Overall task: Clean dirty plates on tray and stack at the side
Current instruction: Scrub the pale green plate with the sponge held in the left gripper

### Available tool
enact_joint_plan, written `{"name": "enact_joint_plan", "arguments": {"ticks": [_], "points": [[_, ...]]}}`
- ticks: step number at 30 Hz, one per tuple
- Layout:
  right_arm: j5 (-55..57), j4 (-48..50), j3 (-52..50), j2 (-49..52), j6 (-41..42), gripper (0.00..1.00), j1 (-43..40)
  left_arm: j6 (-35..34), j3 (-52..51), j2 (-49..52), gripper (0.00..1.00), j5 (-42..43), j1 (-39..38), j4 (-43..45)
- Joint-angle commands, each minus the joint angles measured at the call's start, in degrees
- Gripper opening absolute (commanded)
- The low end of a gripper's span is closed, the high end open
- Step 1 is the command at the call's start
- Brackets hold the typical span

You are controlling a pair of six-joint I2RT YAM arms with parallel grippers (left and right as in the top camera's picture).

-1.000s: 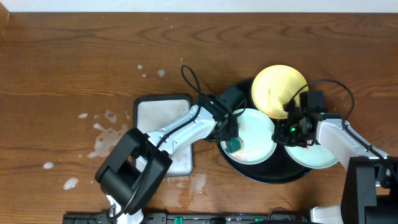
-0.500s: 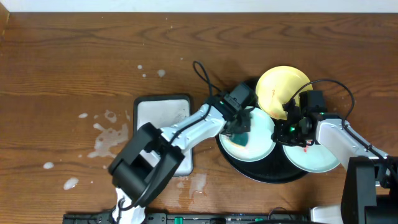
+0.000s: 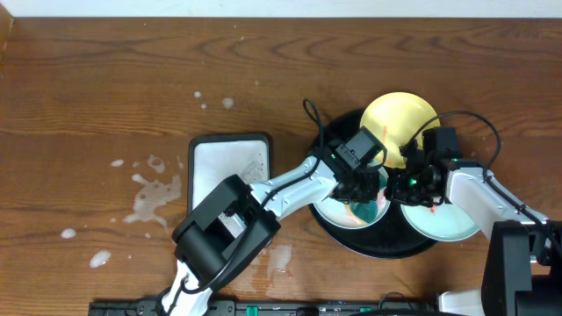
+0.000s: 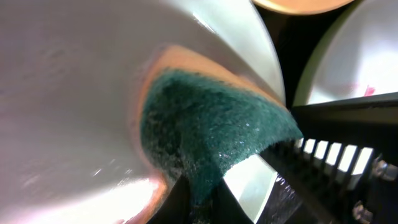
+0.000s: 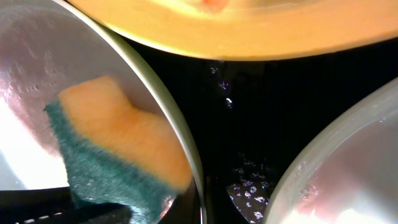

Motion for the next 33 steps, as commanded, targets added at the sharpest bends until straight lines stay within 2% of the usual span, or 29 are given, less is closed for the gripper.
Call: {"name": "enact_joint_plan", "arguments": {"ticks": [1, 5, 9, 12, 16, 19, 26, 28, 33], "points": [[6.54, -0.28, -0.72, 1.68, -0.37, 0.01, 0.02, -0.11, -1.53, 2.86, 0.07, -7.41, 1.53, -7.65], [6.56, -0.28, -0.72, 1.68, -0.39, 0.01, 0.02, -0.09, -0.11, 2.86, 0.08, -23.63, 4.57, -18.01], [6.56, -0.22, -0.72, 1.68, -0.39, 0.01, 0.02, 2.67, 3.82, 2.86, 0.07, -35.30, 5.60, -24.44], [6.56, -0.24, -0.72, 1.68, -0.39, 0.01, 0.02, 4.70, 6.34, 2.86, 0.07, -39.65, 5.29, -26.05], [6.56, -0.26, -0.72, 1.68, -0.39, 0.01, 0.02, 5.03, 6.91, 2.89, 0.08, -39.43, 5.20, -24.92], [6.56, -0.24, -0.72, 1.68, -0.39, 0.01, 0.02, 5.07, 6.91, 2.89, 0.08, -34.77, 5.20, -22.73], [6.54, -0.24, -0.72, 1.68, -0.39, 0.01, 0.02, 5.01, 5.60, 2.93, 0.08, -4.63, 4.17, -8.28], [6.54, -0.24, -0.72, 1.68, -0.39, 0.01, 0.02, 4.52, 5.44, 2.99, 0.08, -1.95, 3.04, -5.86], [6.54, -0.28, -0.72, 1.68, -0.39, 0.01, 0.02, 4.00, 5.44, 3.34, 0.11, -1.99, -0.33, -5.07]]}}
